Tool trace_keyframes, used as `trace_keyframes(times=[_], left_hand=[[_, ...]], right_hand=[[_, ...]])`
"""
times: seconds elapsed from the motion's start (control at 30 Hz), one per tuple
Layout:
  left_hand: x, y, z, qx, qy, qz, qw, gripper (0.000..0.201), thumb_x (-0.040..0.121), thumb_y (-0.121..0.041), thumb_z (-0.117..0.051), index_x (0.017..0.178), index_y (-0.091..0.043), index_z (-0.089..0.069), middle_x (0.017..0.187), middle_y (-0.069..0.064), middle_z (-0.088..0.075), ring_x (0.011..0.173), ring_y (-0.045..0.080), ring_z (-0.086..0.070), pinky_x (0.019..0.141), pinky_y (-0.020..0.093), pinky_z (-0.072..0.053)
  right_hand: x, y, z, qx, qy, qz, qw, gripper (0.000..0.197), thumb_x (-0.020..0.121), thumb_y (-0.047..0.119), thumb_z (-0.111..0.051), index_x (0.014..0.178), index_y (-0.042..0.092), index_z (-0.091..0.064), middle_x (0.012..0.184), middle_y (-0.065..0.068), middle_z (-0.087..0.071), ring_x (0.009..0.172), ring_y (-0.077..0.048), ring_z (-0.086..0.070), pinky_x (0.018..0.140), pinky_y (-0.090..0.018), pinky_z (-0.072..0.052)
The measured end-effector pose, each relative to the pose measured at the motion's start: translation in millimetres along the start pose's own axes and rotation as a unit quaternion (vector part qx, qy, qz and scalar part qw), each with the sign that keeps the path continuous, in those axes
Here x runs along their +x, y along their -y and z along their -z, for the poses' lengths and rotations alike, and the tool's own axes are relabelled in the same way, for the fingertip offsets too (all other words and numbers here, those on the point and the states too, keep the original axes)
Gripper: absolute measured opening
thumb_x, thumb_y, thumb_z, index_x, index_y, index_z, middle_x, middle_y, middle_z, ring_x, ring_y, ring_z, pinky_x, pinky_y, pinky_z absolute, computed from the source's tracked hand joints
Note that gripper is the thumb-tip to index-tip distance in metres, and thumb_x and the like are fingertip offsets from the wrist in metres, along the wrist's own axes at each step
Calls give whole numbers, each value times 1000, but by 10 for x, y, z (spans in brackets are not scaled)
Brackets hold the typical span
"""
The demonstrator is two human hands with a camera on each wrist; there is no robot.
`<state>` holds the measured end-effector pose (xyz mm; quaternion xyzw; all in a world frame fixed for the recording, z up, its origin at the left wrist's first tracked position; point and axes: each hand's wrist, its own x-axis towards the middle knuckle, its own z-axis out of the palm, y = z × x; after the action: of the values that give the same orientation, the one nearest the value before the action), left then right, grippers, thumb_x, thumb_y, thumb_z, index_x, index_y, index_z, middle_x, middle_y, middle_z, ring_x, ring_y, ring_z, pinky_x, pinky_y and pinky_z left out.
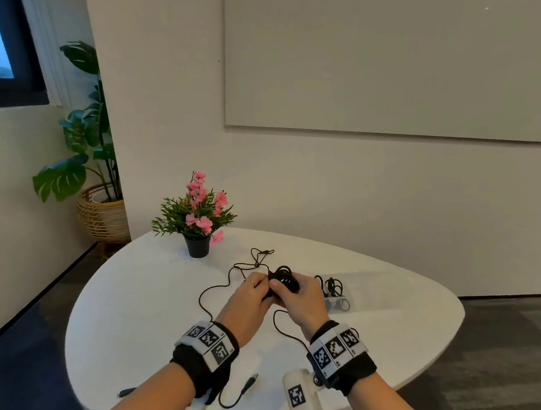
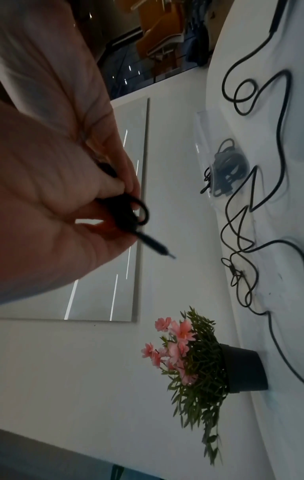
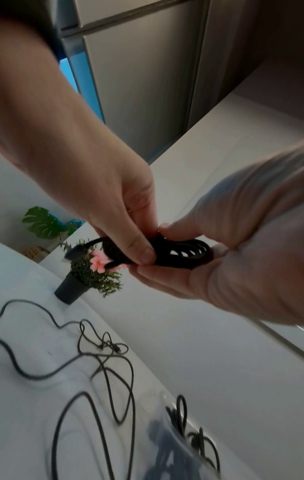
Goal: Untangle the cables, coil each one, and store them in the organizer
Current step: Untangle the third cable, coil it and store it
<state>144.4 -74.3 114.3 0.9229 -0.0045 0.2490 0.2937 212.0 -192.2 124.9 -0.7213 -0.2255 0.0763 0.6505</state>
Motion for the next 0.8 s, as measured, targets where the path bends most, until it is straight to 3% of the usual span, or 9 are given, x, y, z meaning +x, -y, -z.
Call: trace_keyframes(times=[0.07,0.2,0.33,0.43,0.53,0.67,0.8], left_hand=[[-42,-27,-67,19,51,13,998,33,95,-25,-50,126,-16,-54,125,0,-50,106,13,-54,94,25,-44],[-223,99,-185,81,137,41,986,47,98,-32,-41,143,-20,-35,147,-5,-36,130,11,-40,107,23,-32],[-437,496,-114,84,141,112,980,45,97,-36,-41,141,-24,-37,145,-8,-39,131,7,-37,107,18,-25],[-586,890,45,95,127,196,968,44,96,-37,-43,139,-24,-39,143,-6,-40,130,11,-39,109,24,-29],[-726,1227,182,108,110,276,949,42,95,-32,-48,134,-18,-45,142,1,-41,128,17,-41,108,29,-32],[-887,1464,236,130,138,361,913,46,95,-35,-47,135,-14,-44,144,5,-36,131,20,-38,110,30,-28],[-994,1537,202,145,157,380,900,46,94,-38,-47,135,-16,-46,146,4,-33,131,19,-39,111,29,-29]], right_hand=[[42,-149,74,-63,1,-10,998,3,82,20,-69,84,18,-69,83,-6,-72,81,-20,-69,79,-42,-58],[253,-426,480,-103,-45,-83,990,8,82,18,-69,75,19,-67,82,-8,-71,83,-27,-69,80,-45,-57],[622,-510,1226,-121,-138,-135,974,15,83,11,-68,69,15,-64,82,-16,-69,84,-35,-68,82,-50,-55],[947,-493,1705,-231,-163,-144,948,12,84,16,-66,81,5,-66,86,-19,-68,89,-37,-66,84,-49,-54],[1215,-419,1920,-369,-120,-165,907,31,89,23,-61,100,-6,-65,98,-22,-67,94,-37,-63,80,-40,-51],[1494,-491,1859,-491,-28,-192,849,40,89,27,-61,110,-6,-56,107,-22,-63,98,-36,-61,73,-36,-46],[1635,-554,1698,-543,22,-203,815,29,88,25,-63,90,0,-51,89,-14,-58,81,-28,-55,68,-32,-45]])
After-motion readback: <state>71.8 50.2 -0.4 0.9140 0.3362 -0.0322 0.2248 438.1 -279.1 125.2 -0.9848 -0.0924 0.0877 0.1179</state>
